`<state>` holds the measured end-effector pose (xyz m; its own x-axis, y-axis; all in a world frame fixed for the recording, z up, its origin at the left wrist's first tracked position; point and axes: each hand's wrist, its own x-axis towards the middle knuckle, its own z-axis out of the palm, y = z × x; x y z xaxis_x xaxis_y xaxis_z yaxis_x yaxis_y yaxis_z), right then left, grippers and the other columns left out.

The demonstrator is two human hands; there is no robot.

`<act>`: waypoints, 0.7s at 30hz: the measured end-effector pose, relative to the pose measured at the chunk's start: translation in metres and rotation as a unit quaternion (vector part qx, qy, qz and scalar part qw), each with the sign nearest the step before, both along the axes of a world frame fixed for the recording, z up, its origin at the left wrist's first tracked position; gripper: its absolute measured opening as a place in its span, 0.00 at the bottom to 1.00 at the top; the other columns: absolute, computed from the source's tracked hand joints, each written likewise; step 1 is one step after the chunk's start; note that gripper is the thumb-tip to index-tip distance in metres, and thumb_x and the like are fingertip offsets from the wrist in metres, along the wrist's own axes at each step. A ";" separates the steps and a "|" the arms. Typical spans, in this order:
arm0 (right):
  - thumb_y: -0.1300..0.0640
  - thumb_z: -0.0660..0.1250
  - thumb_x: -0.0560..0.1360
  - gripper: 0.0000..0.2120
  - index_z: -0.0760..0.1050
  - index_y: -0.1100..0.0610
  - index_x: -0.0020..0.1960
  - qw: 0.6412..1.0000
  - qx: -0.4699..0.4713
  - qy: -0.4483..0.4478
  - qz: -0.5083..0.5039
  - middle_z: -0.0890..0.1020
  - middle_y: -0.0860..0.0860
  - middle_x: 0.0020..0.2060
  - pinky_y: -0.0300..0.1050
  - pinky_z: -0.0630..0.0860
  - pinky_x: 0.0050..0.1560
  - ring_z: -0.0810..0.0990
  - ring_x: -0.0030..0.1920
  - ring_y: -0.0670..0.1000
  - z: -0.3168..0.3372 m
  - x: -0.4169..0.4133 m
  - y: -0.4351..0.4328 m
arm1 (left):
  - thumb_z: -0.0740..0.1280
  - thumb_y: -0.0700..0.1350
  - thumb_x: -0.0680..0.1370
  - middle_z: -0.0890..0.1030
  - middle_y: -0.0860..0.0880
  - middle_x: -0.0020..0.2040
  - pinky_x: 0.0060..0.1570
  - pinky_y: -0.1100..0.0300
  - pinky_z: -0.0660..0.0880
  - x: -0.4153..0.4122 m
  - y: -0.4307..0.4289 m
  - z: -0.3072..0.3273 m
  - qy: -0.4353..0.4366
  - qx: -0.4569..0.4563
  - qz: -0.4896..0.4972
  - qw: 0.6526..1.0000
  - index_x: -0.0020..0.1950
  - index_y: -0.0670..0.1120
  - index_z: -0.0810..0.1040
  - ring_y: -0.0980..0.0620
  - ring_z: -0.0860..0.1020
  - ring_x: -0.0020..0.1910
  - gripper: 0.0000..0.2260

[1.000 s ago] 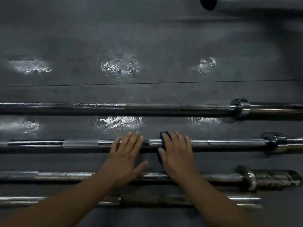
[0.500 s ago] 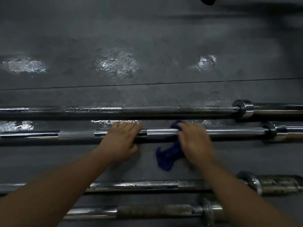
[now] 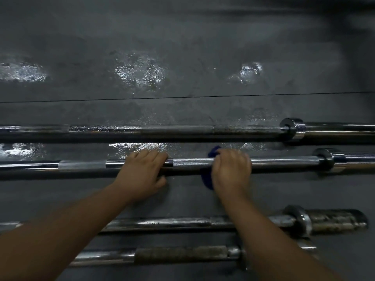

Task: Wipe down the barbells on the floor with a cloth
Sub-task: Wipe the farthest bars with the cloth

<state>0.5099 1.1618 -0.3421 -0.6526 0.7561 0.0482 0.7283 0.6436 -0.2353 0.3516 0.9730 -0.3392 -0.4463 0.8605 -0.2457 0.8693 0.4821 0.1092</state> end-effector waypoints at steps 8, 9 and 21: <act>0.49 0.61 0.72 0.20 0.74 0.51 0.63 0.971 -0.050 -0.005 0.235 0.81 0.50 0.55 0.51 0.69 0.61 0.77 0.54 0.54 0.004 0.016 0.010 | 0.51 0.64 0.71 0.80 0.49 0.51 0.53 0.51 0.74 0.001 0.002 0.009 -0.068 -0.011 0.031 0.997 0.61 0.52 0.75 0.45 0.79 0.51 0.27; 0.50 0.61 0.73 0.18 0.76 0.52 0.61 0.981 -0.053 0.009 0.189 0.81 0.50 0.53 0.50 0.70 0.59 0.78 0.52 0.55 0.005 0.029 0.021 | 0.50 0.65 0.72 0.80 0.49 0.52 0.55 0.51 0.73 0.003 0.001 0.012 -0.087 -0.008 0.041 0.995 0.63 0.52 0.74 0.45 0.78 0.52 0.28; 0.55 0.58 0.71 0.16 0.79 0.51 0.54 0.965 -0.122 0.035 0.231 0.83 0.47 0.48 0.50 0.71 0.58 0.77 0.49 0.51 0.013 0.004 -0.091 | 0.55 0.60 0.77 0.76 0.52 0.46 0.47 0.50 0.73 0.044 -0.031 0.004 -0.081 0.050 0.079 0.992 0.53 0.52 0.77 0.47 0.75 0.46 0.17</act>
<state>0.5143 1.0709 -0.3289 -0.9245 0.3792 -0.0390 0.3537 0.8150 -0.4591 0.3958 0.9416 -0.3353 -0.5391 0.8069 -0.2415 0.7510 0.5903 0.2959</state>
